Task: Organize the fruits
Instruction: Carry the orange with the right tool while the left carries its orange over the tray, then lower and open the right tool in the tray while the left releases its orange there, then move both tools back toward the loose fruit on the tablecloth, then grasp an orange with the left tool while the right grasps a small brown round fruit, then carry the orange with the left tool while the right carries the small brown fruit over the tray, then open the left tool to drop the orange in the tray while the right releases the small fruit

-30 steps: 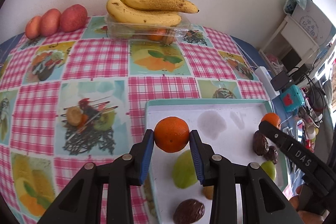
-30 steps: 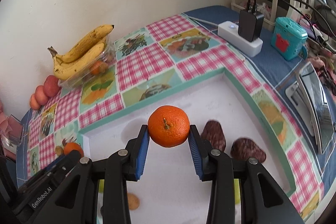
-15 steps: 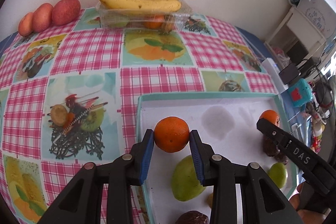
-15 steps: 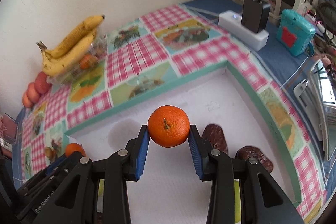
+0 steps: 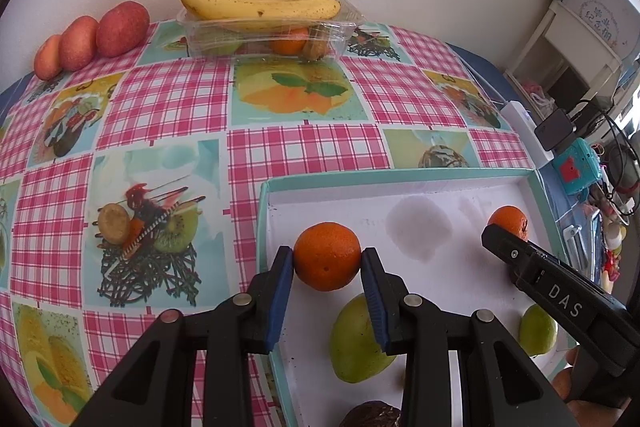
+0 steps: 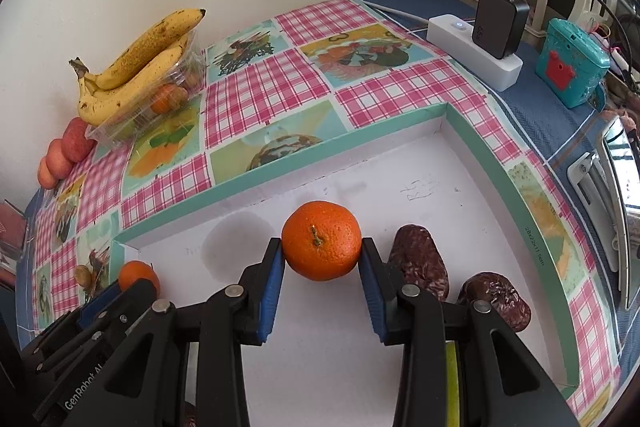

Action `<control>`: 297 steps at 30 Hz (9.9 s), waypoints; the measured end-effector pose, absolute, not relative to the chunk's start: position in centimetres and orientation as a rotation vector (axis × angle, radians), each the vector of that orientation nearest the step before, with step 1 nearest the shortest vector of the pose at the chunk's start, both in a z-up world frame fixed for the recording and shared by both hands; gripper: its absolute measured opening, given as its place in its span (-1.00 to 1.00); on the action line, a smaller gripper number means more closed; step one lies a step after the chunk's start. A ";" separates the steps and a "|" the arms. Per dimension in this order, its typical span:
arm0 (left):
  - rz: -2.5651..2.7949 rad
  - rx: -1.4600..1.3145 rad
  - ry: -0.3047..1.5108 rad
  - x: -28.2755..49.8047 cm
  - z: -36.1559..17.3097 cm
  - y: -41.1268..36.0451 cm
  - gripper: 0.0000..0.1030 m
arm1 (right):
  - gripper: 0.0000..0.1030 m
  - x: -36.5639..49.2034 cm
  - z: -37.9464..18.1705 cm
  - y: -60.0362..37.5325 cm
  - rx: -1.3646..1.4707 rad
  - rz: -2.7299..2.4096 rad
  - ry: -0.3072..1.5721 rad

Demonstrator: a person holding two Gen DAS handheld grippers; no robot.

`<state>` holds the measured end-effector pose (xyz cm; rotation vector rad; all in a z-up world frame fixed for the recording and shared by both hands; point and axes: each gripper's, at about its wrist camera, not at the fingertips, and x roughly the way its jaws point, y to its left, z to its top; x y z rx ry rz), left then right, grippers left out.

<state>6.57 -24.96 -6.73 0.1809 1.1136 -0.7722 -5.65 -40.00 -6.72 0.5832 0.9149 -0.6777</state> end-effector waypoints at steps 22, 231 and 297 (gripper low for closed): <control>-0.772 0.152 1.126 7.0 -6.7 -24.5 -0.28 | -0.24 -5.2 -8.1 -39.7 0.631 -0.643 0.957; -0.245 -0.257 1.163 16.4 -1.6 -3.2 -0.30 | -0.51 9.4 -3.8 -19.7 0.191 -0.172 1.014; -0.800 0.292 1.406 -3.8 -7.3 -20.5 -0.29 | -0.50 -10.5 -7.9 -34.8 0.647 -0.638 1.135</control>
